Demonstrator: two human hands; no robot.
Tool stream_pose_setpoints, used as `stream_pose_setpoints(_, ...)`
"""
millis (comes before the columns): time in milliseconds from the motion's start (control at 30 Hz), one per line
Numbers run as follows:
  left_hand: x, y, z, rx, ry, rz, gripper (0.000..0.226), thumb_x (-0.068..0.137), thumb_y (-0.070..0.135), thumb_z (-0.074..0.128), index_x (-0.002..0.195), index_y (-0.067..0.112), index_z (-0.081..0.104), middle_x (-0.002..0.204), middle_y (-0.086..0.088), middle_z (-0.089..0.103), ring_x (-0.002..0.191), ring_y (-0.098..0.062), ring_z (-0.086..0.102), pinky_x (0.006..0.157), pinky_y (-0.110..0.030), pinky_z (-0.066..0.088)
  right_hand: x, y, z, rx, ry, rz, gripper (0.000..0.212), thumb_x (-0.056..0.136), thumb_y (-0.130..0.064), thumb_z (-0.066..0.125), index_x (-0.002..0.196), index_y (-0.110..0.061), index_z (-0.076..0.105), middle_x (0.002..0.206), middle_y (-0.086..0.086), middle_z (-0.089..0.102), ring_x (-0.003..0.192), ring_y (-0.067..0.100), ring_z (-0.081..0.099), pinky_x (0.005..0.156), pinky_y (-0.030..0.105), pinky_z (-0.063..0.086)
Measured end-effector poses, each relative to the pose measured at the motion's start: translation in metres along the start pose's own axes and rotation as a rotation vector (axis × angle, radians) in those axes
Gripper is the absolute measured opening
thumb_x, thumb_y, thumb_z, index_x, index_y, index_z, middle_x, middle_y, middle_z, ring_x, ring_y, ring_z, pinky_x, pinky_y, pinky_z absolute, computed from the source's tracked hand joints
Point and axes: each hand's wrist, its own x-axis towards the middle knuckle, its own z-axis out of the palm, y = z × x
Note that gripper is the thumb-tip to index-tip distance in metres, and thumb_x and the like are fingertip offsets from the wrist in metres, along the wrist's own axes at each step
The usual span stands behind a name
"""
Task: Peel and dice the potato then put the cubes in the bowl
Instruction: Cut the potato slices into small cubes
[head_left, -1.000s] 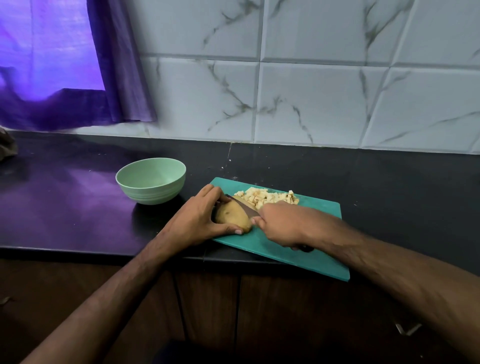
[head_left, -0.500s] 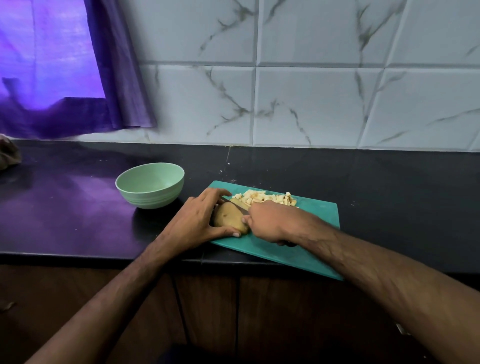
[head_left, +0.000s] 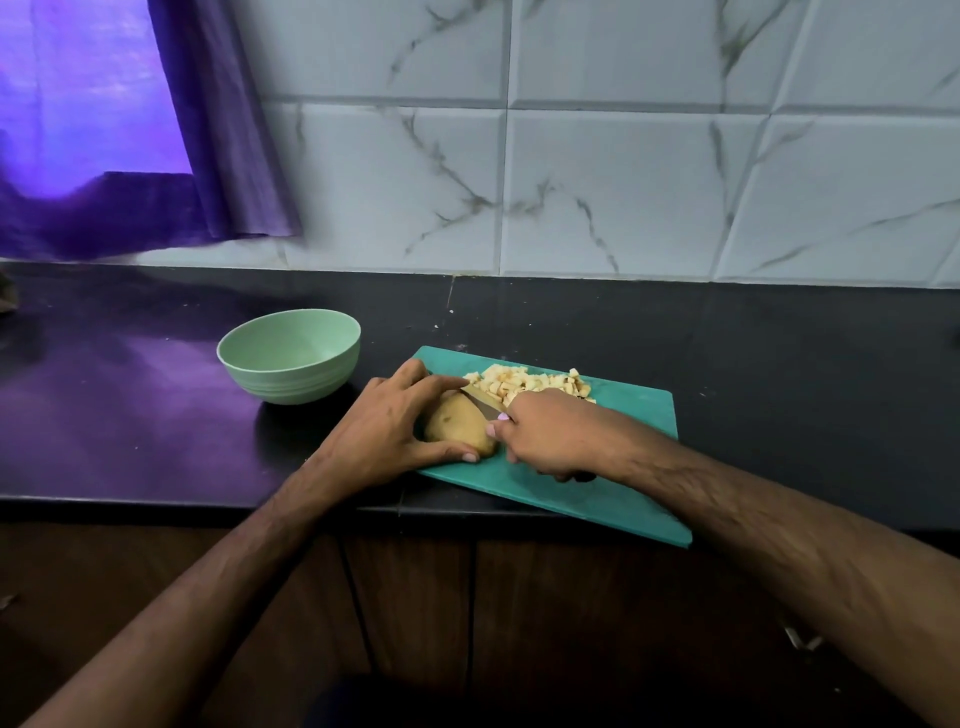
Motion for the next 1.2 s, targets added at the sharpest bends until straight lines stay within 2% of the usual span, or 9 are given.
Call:
stream_pose_setpoints(133, -0.002, 0.004, -0.001, -0.100, 0.030, -0.018, 0.094, 0.066, 0.091, 0.059, 0.136, 0.030, 0.045, 0.123, 0.022, 0.048, 0.110, 0.001, 0.056, 0.088, -0.028, 0.039, -0.004, -0.006, -0.006, -0.156, 0.024, -0.024, 0.045, 0.109, -0.041, 0.036, 0.075, -0.015, 0.050, 0.070, 0.002, 0.055, 0.062, 0.013, 0.054, 0.063, 0.032, 0.045)
stream_pose_setpoints(200, -0.001, 0.005, -0.001, -0.125, 0.040, -0.029, 0.090, 0.065, 0.090, 0.062, 0.129, 0.029, 0.045, 0.122, 0.023, 0.049, 0.107, 0.004, 0.055, 0.089, -0.029, 0.040, -0.008, -0.007, -0.017, -0.139, -0.007, 0.012, 0.047, 0.109, -0.039, 0.035, 0.080, -0.008, 0.055, 0.068, 0.008, 0.062, 0.050, 0.017, 0.059, 0.054, 0.031, 0.049)
stream_pose_setpoints(300, -0.001, 0.004, -0.001, -0.123, 0.050, -0.033, 0.083, 0.066, 0.088, 0.064, 0.124, 0.031, 0.045, 0.117, 0.025, 0.047, 0.102, 0.009, 0.050, 0.086, -0.029, 0.039, -0.022, -0.003, -0.042, 0.003, -0.102, 0.080, 0.035, 0.110, -0.031, 0.037, 0.090, -0.007, 0.053, 0.088, 0.022, 0.067, 0.038, 0.022, 0.056, 0.042, 0.029, 0.047)
stream_pose_setpoints(433, -0.001, 0.002, -0.001, -0.076, 0.028, -0.031, 0.075, 0.067, 0.090, 0.061, 0.117, 0.035, 0.049, 0.113, 0.019, 0.048, 0.101, 0.003, 0.052, 0.085, -0.027, 0.037, -0.044, 0.007, -0.049, -0.122, -0.116, 0.072, 0.039, 0.109, -0.039, 0.038, 0.097, -0.006, 0.057, 0.092, 0.016, 0.071, 0.032, 0.015, 0.051, 0.037, 0.023, 0.043)
stream_pose_setpoints(533, -0.001, 0.002, -0.001, -0.072, 0.023, -0.033, 0.074, 0.067, 0.091, 0.058, 0.115, 0.036, 0.049, 0.111, 0.017, 0.049, 0.100, -0.002, 0.054, 0.085, -0.026, 0.038, -0.052, 0.013, -0.040, -0.241, -0.071, 0.051, 0.052, 0.109, -0.047, 0.034, 0.096, -0.005, 0.061, 0.076, 0.014, 0.068, 0.043, 0.017, 0.058, 0.042, 0.026, 0.048)
stream_pose_setpoints(667, 0.000, 0.003, -0.001, -0.061, 0.019, -0.041, 0.075, 0.066, 0.093, 0.056, 0.115, 0.036, 0.049, 0.111, 0.017, 0.049, 0.098, -0.004, 0.054, 0.083, -0.027, 0.039, -0.059, 0.012, -0.035, -0.348, -0.014, 0.027, 0.045, 0.110, -0.047, 0.032, 0.082, -0.018, 0.052, 0.081, 0.003, 0.061, 0.061, 0.013, 0.059, 0.053, 0.029, 0.044)
stream_pose_setpoints(933, 0.000, 0.003, 0.000, -0.092, 0.029, -0.049, 0.074, 0.065, 0.087, 0.066, 0.116, 0.035, 0.051, 0.112, 0.016, 0.050, 0.101, -0.003, 0.055, 0.087, -0.034, 0.047, -0.066, 0.019, -0.038, -0.241, -0.128, 0.058, 0.045, 0.109, -0.048, 0.033, 0.087, -0.013, 0.052, 0.084, 0.010, 0.062, 0.076, 0.027, 0.069, 0.064, 0.036, 0.057)
stream_pose_setpoints(1100, 0.000, 0.003, 0.001, -0.154, 0.035, -0.055, 0.075, 0.064, 0.085, 0.068, 0.116, 0.034, 0.052, 0.111, 0.017, 0.049, 0.100, -0.003, 0.055, 0.087, -0.036, 0.052, -0.084, 0.017, -0.027, -0.268, -0.146, 0.086, 0.036, 0.109, -0.047, 0.030, 0.084, -0.025, 0.042, 0.085, -0.001, 0.055, 0.050, 0.008, 0.052, 0.041, 0.016, 0.038)
stream_pose_setpoints(1200, 0.000, 0.003, 0.001, -0.186, 0.035, -0.043, 0.076, 0.063, 0.087, 0.066, 0.115, 0.033, 0.052, 0.111, 0.017, 0.049, 0.101, -0.004, 0.057, 0.087, -0.039, 0.054, -0.080, 0.016, -0.014, -0.222, -0.172, 0.092, 0.032, 0.109, -0.047, 0.030, 0.094, -0.023, 0.045, 0.090, -0.001, 0.054, 0.054, 0.010, 0.056, 0.039, 0.015, 0.039)
